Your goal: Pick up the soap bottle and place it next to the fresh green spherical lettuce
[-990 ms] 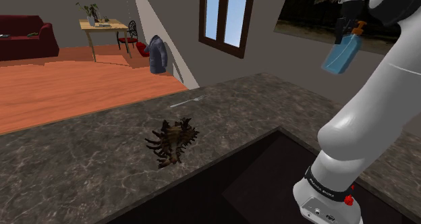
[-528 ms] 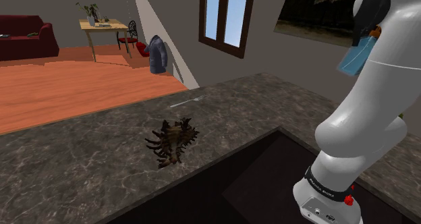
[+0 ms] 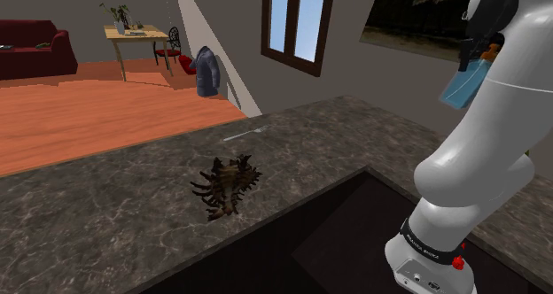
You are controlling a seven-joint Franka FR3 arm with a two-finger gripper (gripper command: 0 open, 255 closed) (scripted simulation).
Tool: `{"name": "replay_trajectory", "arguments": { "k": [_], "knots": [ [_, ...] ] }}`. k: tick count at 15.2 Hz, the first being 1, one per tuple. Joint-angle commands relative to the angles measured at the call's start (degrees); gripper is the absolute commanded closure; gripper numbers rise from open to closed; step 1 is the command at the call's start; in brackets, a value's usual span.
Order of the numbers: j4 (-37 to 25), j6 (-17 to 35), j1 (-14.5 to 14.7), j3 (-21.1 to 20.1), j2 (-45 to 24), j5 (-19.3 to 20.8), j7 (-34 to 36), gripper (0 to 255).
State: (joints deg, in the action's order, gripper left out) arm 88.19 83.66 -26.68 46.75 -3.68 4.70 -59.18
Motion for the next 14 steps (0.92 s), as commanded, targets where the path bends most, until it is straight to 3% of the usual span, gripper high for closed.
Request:
{"name": "replay_trajectory", "arguments": {
  "k": [1,14],
  "knots": [
    [2.0,1.7,0.2,-0.1,0.5,0.3,0.5,255],
    [13.3,11.8,0.7,-0.4,2.0,1.3,2.3,255]
  ]
}}
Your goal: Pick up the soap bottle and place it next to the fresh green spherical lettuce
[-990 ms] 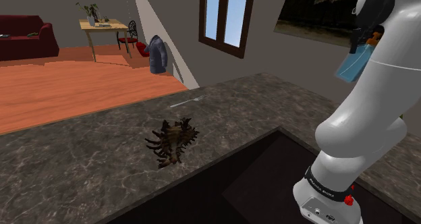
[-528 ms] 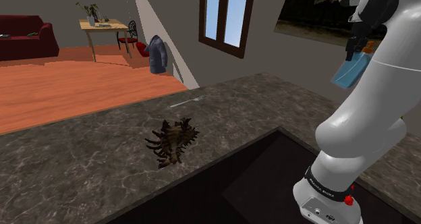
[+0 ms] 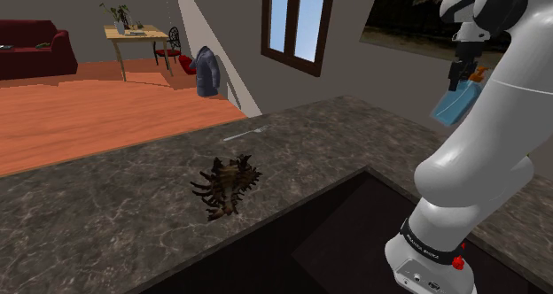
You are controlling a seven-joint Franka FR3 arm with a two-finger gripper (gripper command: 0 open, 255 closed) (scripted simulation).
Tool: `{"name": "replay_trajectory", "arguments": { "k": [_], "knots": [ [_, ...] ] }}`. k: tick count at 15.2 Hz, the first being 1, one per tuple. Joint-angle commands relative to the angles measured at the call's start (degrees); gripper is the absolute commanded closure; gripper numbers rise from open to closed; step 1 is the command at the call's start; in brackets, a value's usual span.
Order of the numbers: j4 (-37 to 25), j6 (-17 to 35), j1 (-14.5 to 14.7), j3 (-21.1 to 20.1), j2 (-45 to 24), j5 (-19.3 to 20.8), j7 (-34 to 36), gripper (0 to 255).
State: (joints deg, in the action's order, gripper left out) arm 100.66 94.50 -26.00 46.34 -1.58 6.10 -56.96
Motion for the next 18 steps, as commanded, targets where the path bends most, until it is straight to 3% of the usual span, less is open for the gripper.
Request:
{"name": "replay_trajectory", "arguments": {
  "k": [1,18],
  "knots": [
    [1.6,1.7,0.0,0.0,-0.1,-0.1,0.2,255],
    [12.2,14.5,-0.6,0.2,-3.2,-2.0,-0.1,255]
  ]
}}
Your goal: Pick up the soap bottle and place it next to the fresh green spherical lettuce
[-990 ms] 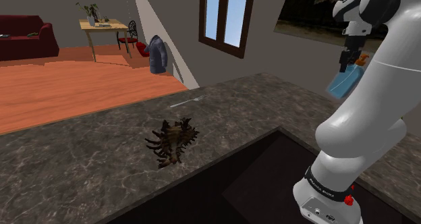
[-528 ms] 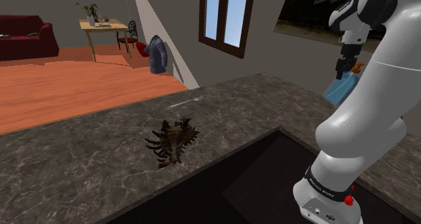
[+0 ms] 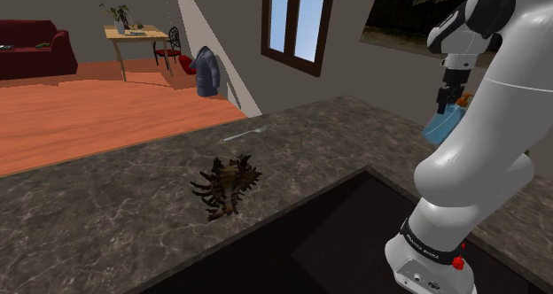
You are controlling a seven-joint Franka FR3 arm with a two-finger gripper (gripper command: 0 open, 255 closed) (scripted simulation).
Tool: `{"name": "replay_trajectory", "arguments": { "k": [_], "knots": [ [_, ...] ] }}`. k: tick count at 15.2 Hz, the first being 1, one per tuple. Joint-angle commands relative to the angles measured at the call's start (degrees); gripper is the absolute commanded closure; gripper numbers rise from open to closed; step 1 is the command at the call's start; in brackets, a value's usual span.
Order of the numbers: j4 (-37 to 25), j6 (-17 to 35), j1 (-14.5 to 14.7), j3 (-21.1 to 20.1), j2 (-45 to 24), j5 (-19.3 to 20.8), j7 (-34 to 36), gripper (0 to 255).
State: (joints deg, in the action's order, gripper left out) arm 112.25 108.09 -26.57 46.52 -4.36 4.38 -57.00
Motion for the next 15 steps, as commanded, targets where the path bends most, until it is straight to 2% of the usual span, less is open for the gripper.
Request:
{"name": "replay_trajectory", "arguments": {
  "k": [1,15],
  "knots": [
    [1.1,1.7,-0.1,0.0,-0.7,-0.5,-0.2,255],
    [6.5,11.0,-1.4,-0.7,-6.2,-4.5,-2.3,255]
  ]
}}
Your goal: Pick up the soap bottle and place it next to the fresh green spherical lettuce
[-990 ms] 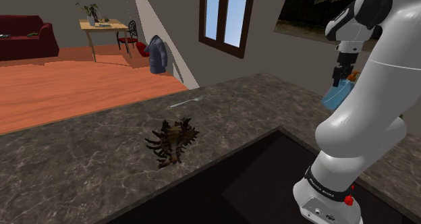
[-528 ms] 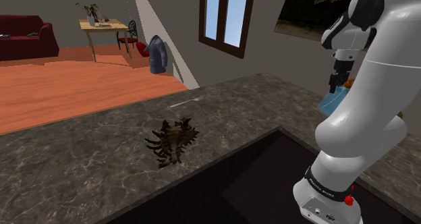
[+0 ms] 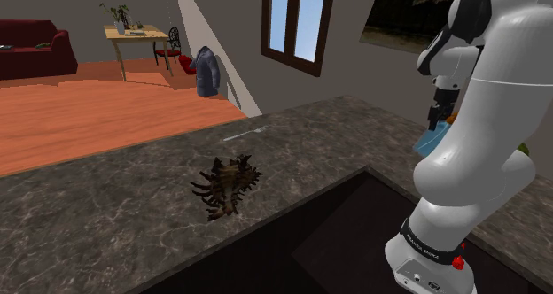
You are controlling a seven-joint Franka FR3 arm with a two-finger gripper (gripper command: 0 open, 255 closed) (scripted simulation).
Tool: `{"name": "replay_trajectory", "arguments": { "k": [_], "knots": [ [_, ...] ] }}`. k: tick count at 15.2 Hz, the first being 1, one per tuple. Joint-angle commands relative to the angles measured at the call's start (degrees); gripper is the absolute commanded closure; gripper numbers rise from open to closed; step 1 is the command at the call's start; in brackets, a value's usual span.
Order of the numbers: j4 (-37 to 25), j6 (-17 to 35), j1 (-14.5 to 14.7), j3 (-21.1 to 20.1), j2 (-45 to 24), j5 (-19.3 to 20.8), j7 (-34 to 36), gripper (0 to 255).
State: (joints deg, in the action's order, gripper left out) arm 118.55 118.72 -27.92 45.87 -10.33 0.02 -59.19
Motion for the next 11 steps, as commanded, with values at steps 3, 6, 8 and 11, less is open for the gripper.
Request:
{"name": "replay_trajectory", "arguments": {
  "k": [3,6,8,11],
  "knots": [
    [0.1,0.4,-0.1,0.0,-0.2,-0.2,-0.1,255],
    [0.1,0.4,-0.1,0.0,-0.2,-0.2,-0.1,255],
    [0.1,0.3,-0.1,0.0,-0.2,-0.2,-0.1,0],
    [0.1,0.3,-0.1,0.0,-0.2,-0.2,-0.1,0]
  ]
}}
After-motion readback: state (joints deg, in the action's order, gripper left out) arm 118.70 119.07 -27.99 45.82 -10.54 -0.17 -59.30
